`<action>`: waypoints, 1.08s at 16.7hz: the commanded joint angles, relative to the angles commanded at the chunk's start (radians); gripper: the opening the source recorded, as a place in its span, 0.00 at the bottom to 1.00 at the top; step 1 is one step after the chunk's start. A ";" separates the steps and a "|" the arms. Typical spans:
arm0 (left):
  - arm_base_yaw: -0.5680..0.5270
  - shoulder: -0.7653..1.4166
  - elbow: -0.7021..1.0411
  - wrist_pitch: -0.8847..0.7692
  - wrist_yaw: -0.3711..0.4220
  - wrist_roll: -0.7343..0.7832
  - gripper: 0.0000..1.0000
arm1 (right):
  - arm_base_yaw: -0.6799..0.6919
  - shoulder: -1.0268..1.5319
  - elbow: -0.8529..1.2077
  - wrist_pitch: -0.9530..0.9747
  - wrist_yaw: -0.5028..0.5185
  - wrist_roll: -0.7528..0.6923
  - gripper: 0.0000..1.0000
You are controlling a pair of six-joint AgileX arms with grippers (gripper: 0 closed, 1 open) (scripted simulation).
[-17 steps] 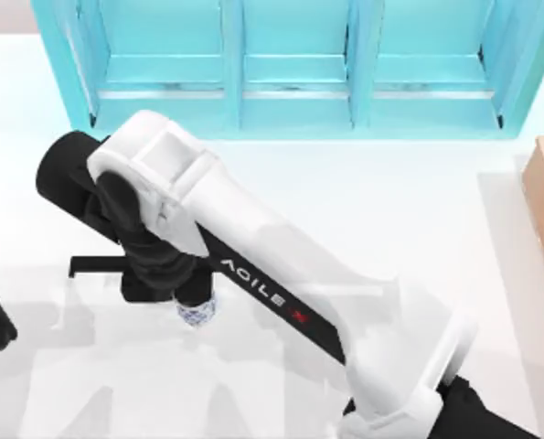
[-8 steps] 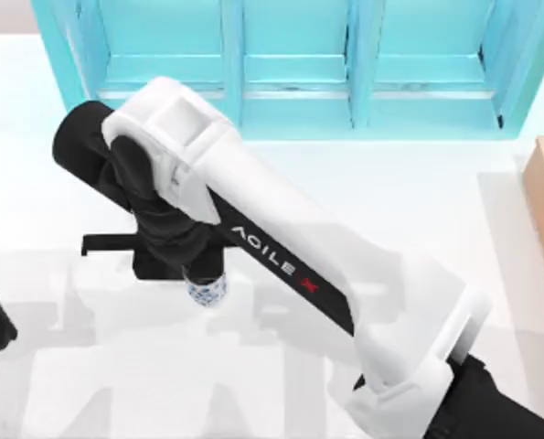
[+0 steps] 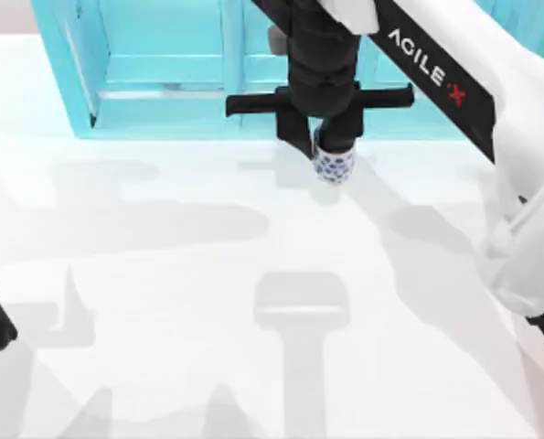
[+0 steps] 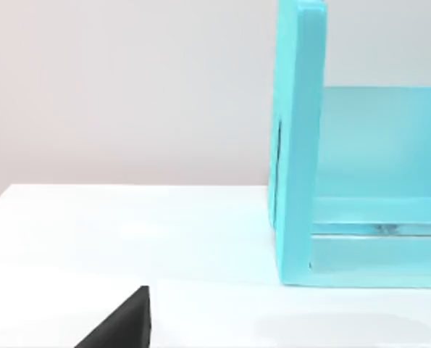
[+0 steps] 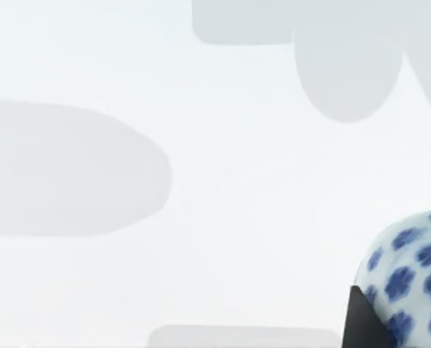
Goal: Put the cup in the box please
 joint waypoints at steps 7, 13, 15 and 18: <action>0.000 0.000 0.000 0.000 0.000 0.000 1.00 | -0.415 -0.498 -0.672 0.173 -0.078 -0.410 0.00; 0.000 0.000 0.000 0.000 0.000 0.000 1.00 | -0.725 -0.883 -1.211 0.314 -0.135 -0.715 0.00; 0.000 0.000 0.000 0.000 0.000 0.000 1.00 | -0.800 -0.973 -1.315 0.350 -0.150 -0.784 0.00; 0.000 0.000 0.000 0.000 0.000 0.000 1.00 | -0.868 -1.042 -1.394 0.383 -0.157 -0.836 0.00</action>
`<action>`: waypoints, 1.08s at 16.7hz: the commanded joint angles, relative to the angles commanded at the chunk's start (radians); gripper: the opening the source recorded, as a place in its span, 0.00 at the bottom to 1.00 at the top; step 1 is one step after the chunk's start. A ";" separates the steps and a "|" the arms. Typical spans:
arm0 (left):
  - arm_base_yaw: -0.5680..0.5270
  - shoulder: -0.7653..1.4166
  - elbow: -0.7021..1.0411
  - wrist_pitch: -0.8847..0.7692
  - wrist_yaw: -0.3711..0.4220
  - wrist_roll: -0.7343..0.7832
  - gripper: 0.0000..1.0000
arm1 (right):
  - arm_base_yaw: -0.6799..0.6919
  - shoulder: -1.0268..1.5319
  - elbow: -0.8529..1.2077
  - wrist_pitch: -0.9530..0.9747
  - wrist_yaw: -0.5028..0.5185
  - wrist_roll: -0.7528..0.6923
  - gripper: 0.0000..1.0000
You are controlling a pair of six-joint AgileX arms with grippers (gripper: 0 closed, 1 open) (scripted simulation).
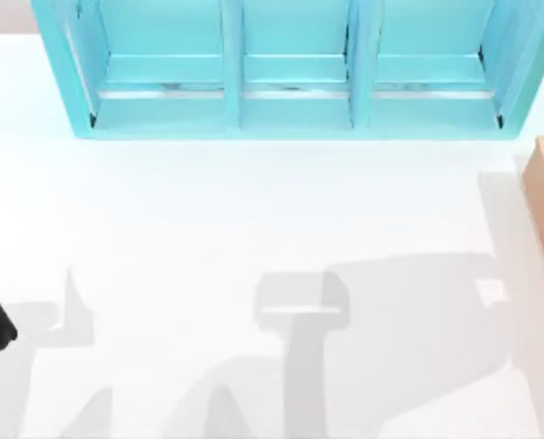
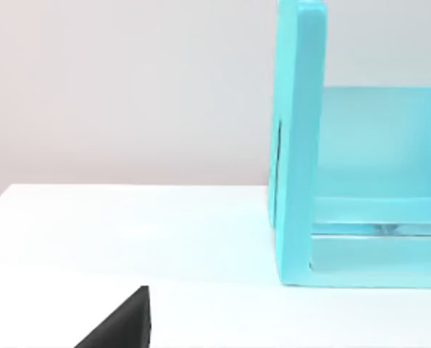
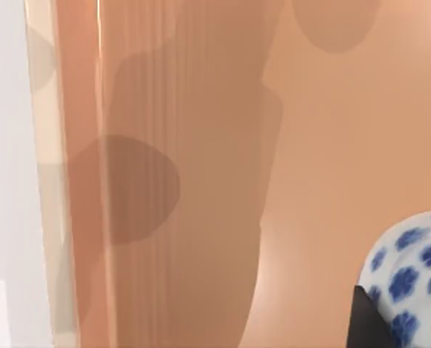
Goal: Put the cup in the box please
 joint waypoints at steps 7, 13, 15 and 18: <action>0.000 0.000 0.000 0.000 0.000 0.000 1.00 | -0.002 -0.001 -0.018 0.017 0.002 -0.003 0.00; 0.000 0.000 0.000 0.000 0.000 0.000 1.00 | -0.008 0.017 -0.129 0.149 0.000 -0.007 0.00; 0.000 0.000 0.000 0.000 0.000 0.000 1.00 | -0.010 0.024 -0.174 0.205 0.000 -0.008 0.00; 0.000 0.000 0.000 0.000 0.000 0.000 1.00 | -0.014 0.037 -0.217 0.256 -0.001 -0.011 0.00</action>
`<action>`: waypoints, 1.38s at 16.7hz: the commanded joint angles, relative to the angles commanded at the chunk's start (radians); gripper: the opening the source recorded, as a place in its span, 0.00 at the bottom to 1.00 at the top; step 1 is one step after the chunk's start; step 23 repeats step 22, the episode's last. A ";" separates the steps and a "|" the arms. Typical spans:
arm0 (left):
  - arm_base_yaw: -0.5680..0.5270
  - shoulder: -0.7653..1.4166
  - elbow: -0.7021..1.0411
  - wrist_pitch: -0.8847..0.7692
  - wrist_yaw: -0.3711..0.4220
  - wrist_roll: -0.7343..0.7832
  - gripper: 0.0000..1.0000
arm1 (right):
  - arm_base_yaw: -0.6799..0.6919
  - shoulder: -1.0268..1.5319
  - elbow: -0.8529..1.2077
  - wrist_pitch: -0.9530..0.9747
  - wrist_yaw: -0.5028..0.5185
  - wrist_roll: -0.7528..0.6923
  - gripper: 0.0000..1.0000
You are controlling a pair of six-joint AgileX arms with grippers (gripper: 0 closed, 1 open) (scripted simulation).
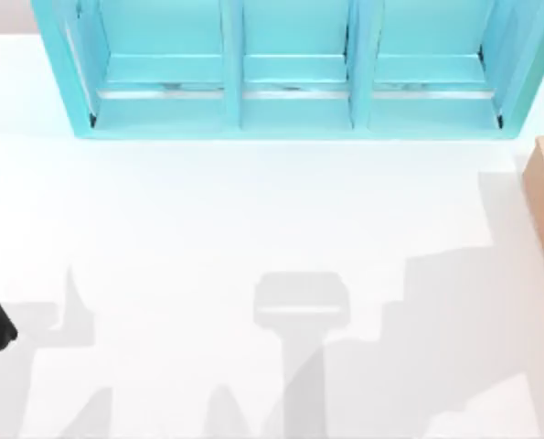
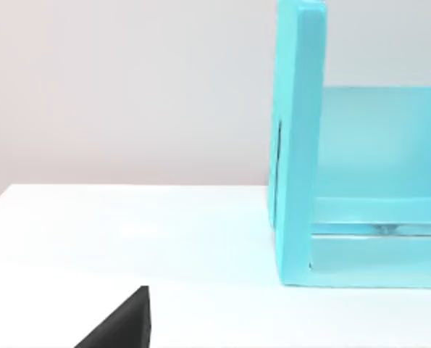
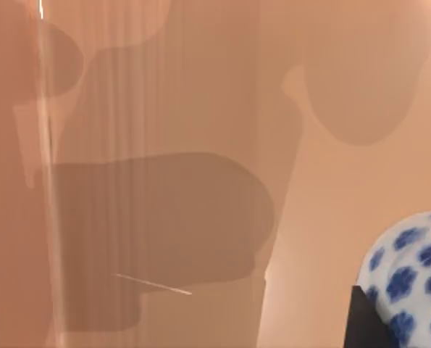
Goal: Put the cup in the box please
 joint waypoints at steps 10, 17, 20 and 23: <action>0.000 0.000 0.000 0.000 0.000 0.000 1.00 | 0.000 0.000 0.000 0.000 0.000 0.000 0.53; 0.000 0.000 0.000 0.000 0.000 0.000 1.00 | 0.000 0.000 0.000 0.000 0.000 0.000 1.00; 0.000 0.000 0.000 0.000 0.000 0.000 1.00 | 0.000 0.000 0.000 0.000 0.000 0.000 1.00; 0.000 0.000 0.000 0.000 0.000 0.000 1.00 | 0.000 0.000 0.000 0.000 0.000 0.000 1.00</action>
